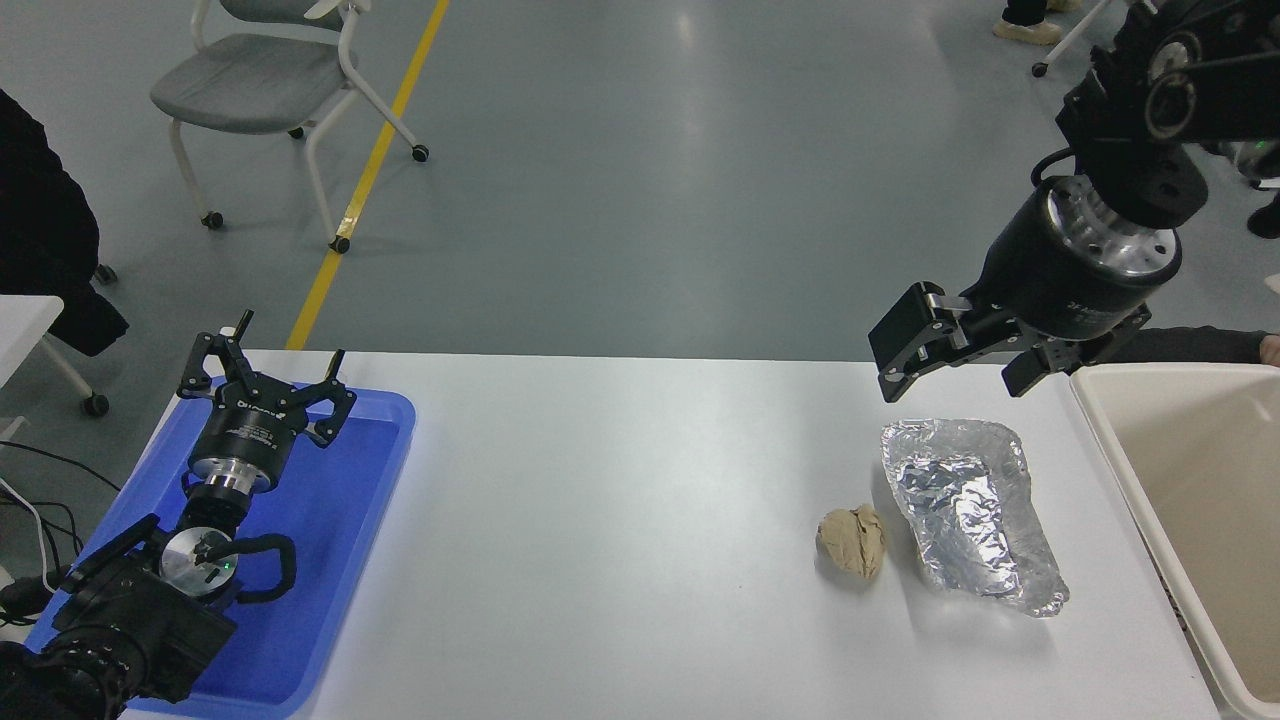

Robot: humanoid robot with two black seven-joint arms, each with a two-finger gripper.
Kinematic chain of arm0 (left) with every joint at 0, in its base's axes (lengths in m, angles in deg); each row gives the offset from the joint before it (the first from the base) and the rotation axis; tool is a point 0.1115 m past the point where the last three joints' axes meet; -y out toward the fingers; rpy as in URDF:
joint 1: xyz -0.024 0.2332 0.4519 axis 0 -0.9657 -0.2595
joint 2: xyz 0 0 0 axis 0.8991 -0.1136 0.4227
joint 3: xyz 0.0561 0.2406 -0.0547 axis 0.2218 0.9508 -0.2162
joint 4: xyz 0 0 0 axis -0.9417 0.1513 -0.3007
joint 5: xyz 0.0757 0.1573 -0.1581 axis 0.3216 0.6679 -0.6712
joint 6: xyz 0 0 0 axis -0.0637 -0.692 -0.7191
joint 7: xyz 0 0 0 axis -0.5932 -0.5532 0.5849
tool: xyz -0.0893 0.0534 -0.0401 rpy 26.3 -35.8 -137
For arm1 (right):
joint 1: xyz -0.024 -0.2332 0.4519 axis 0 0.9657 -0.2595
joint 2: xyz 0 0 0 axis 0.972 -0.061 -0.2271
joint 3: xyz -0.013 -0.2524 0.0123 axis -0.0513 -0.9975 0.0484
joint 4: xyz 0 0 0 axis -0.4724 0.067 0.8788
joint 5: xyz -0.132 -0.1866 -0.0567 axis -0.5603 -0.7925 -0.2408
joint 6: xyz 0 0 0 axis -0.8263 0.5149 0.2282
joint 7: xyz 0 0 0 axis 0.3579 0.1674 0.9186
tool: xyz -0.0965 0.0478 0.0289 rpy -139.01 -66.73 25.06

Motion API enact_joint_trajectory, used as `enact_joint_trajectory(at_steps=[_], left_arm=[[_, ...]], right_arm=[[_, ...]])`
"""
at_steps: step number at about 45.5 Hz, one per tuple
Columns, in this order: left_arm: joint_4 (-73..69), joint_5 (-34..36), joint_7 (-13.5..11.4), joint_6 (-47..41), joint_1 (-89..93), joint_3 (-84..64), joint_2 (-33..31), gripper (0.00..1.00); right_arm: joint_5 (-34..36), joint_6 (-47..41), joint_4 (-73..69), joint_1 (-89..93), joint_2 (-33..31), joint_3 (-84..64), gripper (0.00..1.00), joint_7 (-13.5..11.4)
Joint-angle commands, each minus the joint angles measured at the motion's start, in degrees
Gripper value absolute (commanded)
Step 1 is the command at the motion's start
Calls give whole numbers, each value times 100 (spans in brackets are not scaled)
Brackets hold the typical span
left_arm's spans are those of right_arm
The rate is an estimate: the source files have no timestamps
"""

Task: Pick up foil plate and place in dustbin

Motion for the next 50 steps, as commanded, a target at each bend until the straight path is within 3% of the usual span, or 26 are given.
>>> enact_joint_trajectory(at_steps=[1,11,21,31,43,50], left_arm=[[17,0,-18,0,-12,-9,-26,100],[-1,0,0,0,-12,0,-18,100],[17,0,0,0,-12,0,-18,100],[-1,0,0,0,-12,0,-18,100],[17,0,0,0,-12,0,-18,100],[-1,0,0,0,-12,0,-18,100]], right_arm=[[-142,-3,60,130,31,-69,100,-8],[-380,24,96,367,5,-78,100,-8],[-977,665,298,991,-30,-95,100,-8],[-1284,806,816,1940,-680,-7,100,1],[-2654,1078,1975,3732,-1629,1020,100,-8],[-3675,1474,2881,5095,-1762,1724,100,-8]])
